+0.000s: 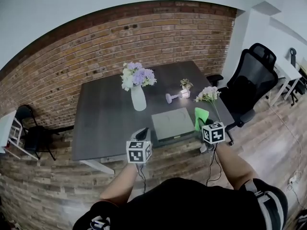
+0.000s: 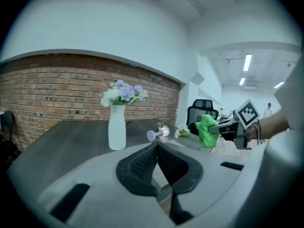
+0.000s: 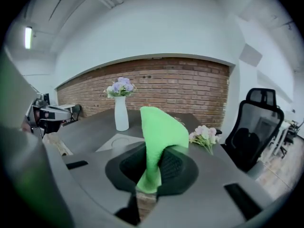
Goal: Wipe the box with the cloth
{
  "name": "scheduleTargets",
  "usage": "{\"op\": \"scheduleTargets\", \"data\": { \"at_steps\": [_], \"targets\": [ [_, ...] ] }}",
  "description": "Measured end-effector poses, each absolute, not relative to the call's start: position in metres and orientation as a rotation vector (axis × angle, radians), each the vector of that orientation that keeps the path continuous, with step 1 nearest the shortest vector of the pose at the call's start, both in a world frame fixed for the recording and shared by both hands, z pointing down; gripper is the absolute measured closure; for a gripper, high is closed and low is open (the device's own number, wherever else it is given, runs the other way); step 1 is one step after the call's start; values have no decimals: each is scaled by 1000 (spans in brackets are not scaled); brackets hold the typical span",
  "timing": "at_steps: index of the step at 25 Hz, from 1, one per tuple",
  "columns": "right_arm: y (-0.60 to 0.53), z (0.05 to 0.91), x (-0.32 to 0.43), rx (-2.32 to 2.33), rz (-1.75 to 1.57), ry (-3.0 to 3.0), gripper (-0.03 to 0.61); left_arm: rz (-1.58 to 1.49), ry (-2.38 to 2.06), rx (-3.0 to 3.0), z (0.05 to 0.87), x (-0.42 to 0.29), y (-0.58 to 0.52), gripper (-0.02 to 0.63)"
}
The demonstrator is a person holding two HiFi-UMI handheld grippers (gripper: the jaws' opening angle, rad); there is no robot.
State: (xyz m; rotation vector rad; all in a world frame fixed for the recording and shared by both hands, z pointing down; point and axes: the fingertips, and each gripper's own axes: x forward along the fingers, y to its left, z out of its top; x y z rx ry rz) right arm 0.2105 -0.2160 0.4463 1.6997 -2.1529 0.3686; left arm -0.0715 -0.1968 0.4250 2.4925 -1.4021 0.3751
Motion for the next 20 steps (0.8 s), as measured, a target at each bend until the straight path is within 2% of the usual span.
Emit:
{"op": "scheduleTargets", "data": {
  "at_steps": [9,20],
  "targets": [
    [-192,446,258,1768,406,-2137,535,397,-1287,2570,422,-7,-189,606],
    [-203,461,246,1676,445,-2194,535,384,-1414,2490,422,-26,-179,606]
  ]
}}
